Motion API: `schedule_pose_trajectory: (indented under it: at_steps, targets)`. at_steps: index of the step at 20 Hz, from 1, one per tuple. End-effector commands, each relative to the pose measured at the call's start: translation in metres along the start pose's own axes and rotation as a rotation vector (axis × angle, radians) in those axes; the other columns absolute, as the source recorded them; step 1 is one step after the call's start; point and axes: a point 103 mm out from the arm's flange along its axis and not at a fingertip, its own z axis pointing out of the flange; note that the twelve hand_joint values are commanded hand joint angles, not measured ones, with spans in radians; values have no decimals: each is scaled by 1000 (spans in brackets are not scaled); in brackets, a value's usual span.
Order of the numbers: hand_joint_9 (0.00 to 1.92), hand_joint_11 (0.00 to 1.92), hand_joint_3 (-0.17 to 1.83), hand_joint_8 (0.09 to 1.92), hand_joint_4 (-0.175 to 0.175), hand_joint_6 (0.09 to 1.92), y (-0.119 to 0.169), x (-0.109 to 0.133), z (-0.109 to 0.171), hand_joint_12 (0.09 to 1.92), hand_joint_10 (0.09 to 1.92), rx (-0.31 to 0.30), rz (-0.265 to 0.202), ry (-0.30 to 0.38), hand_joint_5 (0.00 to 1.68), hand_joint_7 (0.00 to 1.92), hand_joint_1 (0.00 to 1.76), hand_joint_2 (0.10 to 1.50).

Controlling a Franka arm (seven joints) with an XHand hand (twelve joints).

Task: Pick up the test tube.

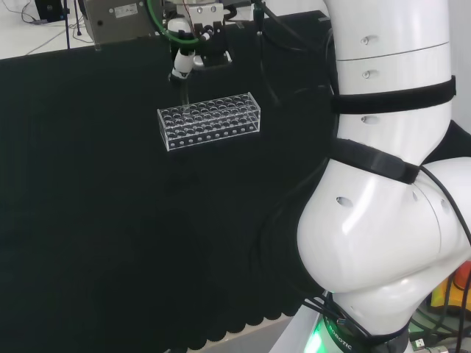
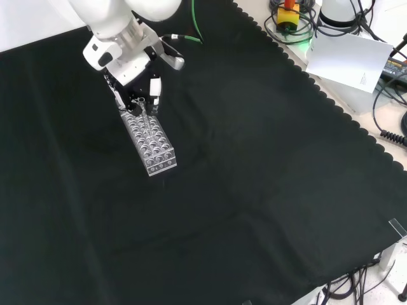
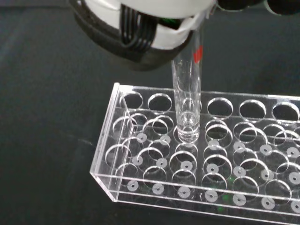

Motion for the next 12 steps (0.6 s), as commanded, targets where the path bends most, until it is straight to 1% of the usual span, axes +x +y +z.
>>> schedule_pose_trajectory:
  at_steps: [1,5,9,12]
  targets:
    - [1775,1416,538,252,-175,352,-5,-2,-27,814,212,-2,-8,7,1413,1851,1229,680]
    - [1776,1417,542,249,-175,351,-11,-2,-43,815,210,-14,-15,5,1414,1853,1229,677]
    - [1777,1417,546,246,-175,351,-20,-2,-61,815,208,-26,-15,33,1415,1854,1229,675]
    - [1777,1417,549,245,-175,351,-28,-1,-74,816,207,-47,-22,40,1415,1855,1229,673]
